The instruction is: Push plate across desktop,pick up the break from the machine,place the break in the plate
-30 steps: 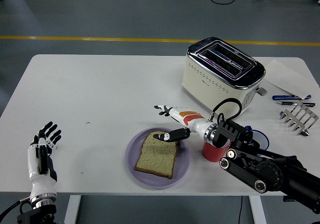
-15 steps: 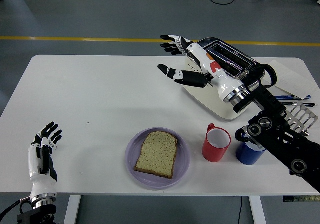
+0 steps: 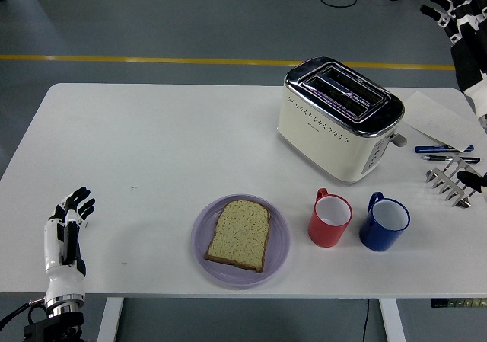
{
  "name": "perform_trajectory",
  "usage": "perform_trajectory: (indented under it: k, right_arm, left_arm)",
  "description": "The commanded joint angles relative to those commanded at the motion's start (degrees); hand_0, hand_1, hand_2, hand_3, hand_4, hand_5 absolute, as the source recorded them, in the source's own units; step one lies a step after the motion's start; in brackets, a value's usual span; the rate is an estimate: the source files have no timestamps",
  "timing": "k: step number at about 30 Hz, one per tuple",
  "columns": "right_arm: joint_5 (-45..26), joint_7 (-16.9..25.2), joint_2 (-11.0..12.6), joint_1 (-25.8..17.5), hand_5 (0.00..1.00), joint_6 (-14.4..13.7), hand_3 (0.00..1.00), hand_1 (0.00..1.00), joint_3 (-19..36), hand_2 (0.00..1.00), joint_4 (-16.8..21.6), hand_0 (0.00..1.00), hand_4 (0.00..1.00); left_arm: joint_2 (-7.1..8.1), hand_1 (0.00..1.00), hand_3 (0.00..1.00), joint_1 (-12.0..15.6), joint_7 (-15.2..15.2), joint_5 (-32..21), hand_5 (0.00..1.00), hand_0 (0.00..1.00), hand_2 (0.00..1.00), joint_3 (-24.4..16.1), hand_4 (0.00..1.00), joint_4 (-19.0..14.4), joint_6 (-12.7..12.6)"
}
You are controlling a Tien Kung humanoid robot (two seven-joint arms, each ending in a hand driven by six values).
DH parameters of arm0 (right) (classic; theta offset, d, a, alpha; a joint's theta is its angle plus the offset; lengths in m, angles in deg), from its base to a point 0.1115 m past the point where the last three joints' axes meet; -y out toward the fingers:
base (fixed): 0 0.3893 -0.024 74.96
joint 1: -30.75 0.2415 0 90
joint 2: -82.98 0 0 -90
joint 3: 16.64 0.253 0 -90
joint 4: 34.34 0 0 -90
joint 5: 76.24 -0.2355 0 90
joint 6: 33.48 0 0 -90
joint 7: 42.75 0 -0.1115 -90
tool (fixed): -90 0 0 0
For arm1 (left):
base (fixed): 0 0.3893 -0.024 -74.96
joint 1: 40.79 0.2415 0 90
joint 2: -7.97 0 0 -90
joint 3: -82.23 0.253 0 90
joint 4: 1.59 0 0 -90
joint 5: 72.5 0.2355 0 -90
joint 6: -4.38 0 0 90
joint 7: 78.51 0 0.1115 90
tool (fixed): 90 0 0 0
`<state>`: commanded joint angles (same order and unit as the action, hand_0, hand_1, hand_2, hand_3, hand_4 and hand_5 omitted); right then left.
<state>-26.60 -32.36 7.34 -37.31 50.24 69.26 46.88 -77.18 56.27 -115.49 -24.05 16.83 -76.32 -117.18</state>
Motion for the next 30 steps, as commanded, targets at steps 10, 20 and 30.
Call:
perform_trajectory:
  k: [10,20,30]
  right_arm:
    - [1.1,1.8,0.2,-11.0,0.561,-3.6,0.774,0.735,3.7,0.752,-1.6,0.760,0.565]
    - [1.4,2.9,-0.4,-19.5,0.622,-3.5,0.777,0.735,5.3,0.750,0.2,0.762,0.547]
    - [5.6,2.0,0.2,-23.5,0.624,-1.7,0.775,0.735,5.5,0.752,-0.9,0.764,0.549]
  left_arm:
    - [0.65,0.716,0.719,-4.6,0.0,2.7,0.935,0.708,0.789,-1.1,0.411,-3.6,0.3]
    - [0.75,0.729,0.746,-8.6,0.3,6.1,0.953,0.719,0.796,-1.2,0.422,-4.3,1.4]
    - [0.84,0.781,0.814,-4.0,7.1,7.3,0.983,0.759,0.844,-5.9,0.444,-8.8,6.3]
